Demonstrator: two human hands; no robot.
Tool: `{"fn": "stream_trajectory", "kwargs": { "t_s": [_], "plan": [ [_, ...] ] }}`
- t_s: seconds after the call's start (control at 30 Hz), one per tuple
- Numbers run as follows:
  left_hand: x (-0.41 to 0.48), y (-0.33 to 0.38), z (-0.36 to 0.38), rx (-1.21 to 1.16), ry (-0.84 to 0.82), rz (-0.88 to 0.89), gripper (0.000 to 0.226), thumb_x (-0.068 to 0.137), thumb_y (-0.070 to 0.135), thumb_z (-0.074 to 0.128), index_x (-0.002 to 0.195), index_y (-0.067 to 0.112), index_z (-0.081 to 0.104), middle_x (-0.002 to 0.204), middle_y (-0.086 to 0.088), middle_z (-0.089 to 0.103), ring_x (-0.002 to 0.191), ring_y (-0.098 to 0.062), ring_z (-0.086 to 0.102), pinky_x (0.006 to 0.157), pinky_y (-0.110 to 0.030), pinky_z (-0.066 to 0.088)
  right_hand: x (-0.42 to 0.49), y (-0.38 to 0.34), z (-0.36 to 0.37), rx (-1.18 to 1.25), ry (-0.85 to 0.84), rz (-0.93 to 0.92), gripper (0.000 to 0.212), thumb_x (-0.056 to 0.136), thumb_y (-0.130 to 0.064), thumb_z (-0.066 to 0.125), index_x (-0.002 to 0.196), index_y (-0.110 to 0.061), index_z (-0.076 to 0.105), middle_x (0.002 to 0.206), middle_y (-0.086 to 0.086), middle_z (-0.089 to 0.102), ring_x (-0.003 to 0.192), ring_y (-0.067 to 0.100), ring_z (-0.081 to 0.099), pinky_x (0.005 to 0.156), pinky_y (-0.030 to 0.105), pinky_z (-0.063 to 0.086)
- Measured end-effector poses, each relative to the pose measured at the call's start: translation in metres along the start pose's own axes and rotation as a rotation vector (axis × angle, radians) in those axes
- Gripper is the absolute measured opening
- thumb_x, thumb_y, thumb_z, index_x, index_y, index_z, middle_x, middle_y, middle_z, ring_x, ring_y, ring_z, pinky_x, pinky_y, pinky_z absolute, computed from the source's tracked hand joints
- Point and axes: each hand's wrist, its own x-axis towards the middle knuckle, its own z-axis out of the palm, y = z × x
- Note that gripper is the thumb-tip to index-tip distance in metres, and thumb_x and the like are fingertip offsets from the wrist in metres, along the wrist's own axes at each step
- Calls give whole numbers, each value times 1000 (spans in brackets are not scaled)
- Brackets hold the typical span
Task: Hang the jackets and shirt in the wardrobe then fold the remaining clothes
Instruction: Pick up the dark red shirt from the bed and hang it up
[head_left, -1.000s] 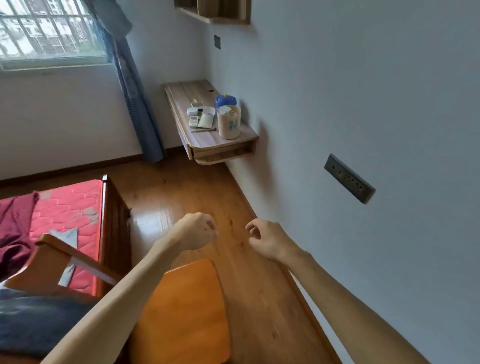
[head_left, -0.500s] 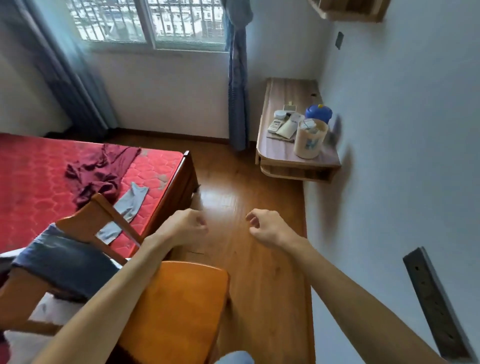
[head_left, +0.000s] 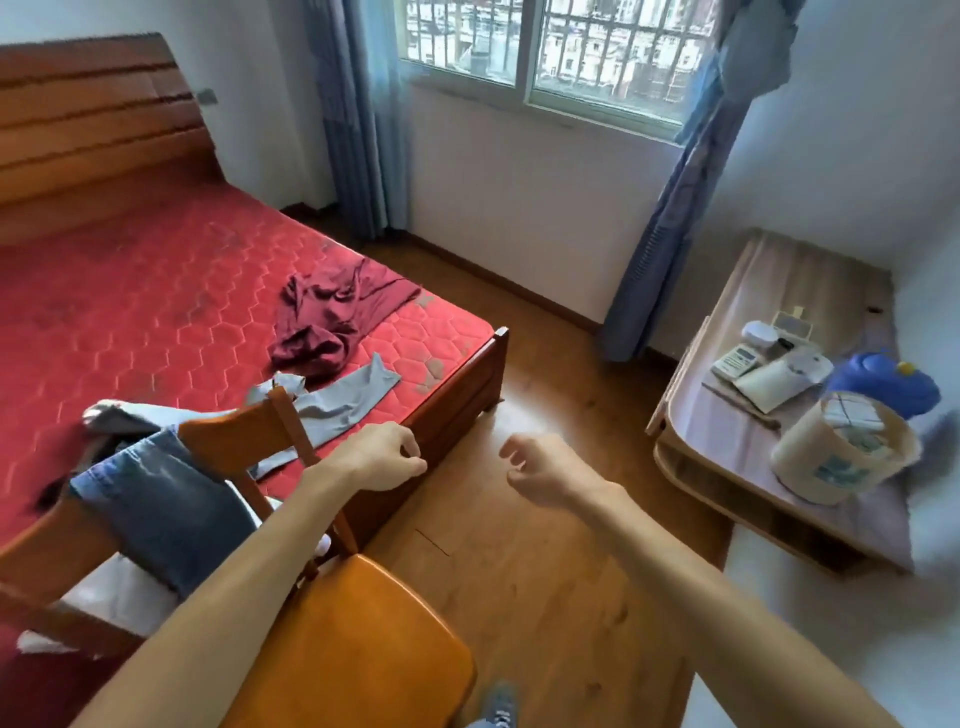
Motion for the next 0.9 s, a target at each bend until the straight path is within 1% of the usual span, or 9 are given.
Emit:
{"fn": "stream_trajectory", "kwargs": {
  "t_s": [0.13, 0.2, 0.3, 0.43, 0.53, 0.6, 0.7, 0.8, 0.9],
  "plan": [
    [43, -10, -25, -26, 76, -100, 29, 95, 38, 58, 115, 20, 69, 116, -1, 69, 101, -17, 64, 91, -35, 53, 75, -10, -32, -25, -33, -79, 35, 89, -9, 52, 120, -14, 67, 120, 7, 63, 114, 22, 59, 87, 26, 50],
    [60, -17, -31, -32, 85, -153, 29, 94, 38, 58, 114, 20, 69, 115, 1, 70, 103, -15, 64, 91, -35, 53, 109, -14, -39, -66, -63, -138, 38, 90, -10, 52, 125, -15, 64, 123, 6, 64, 116, 24, 59, 90, 24, 47],
    [88, -30, -39, -50, 93, -225, 30, 92, 37, 58, 114, 20, 69, 117, 1, 69, 107, -16, 63, 92, -34, 52, 164, -15, -48, -99, -105, -183, 42, 91, -11, 51, 131, -18, 60, 129, 4, 61, 119, 26, 58, 89, 22, 42],
    [137, -43, -48, -94, 83, -332, 27, 89, 38, 60, 107, 23, 72, 112, 3, 70, 106, -16, 63, 93, -37, 52, 244, -11, -51, -100, -175, -228, 40, 88, -9, 56, 127, -15, 63, 126, 6, 64, 116, 25, 60, 88, 24, 46],
    [185, -51, -62, -123, 61, -404, 24, 87, 37, 60, 104, 25, 72, 108, 3, 71, 106, -17, 64, 94, -38, 52, 307, -7, -60, -131, -239, -286, 38, 85, -8, 53, 121, -13, 64, 116, 7, 66, 110, 28, 62, 79, 25, 48],
    [220, -55, -75, -155, 71, -462, 24, 87, 36, 61, 106, 24, 71, 110, 1, 71, 102, -19, 64, 94, -38, 52, 353, -5, -69, -138, -282, -312, 42, 84, -6, 52, 124, -12, 63, 118, 8, 67, 112, 28, 61, 87, 28, 50],
    [276, -59, -97, -194, 85, -533, 22, 88, 32, 59, 104, 22, 70, 108, 1, 71, 86, -21, 64, 88, -40, 56, 424, -3, -83, -135, -307, -367, 43, 83, -5, 53, 124, -12, 63, 117, 8, 68, 116, 28, 59, 92, 32, 50],
    [322, -66, -116, -237, 91, -588, 22, 90, 30, 59, 104, 20, 71, 108, 0, 69, 98, -22, 65, 89, -37, 54, 484, -7, -92, -109, -352, -383, 40, 87, -6, 54, 126, -12, 62, 121, 10, 66, 115, 28, 60, 93, 37, 52],
    [356, -80, -131, -295, 119, -641, 17, 90, 29, 58, 101, 24, 70, 104, 3, 68, 104, -20, 63, 92, -37, 53, 535, -20, -90, -102, -385, -384, 41, 88, -5, 52, 127, -9, 62, 119, 11, 66, 110, 28, 62, 90, 37, 54]
  ]
}}
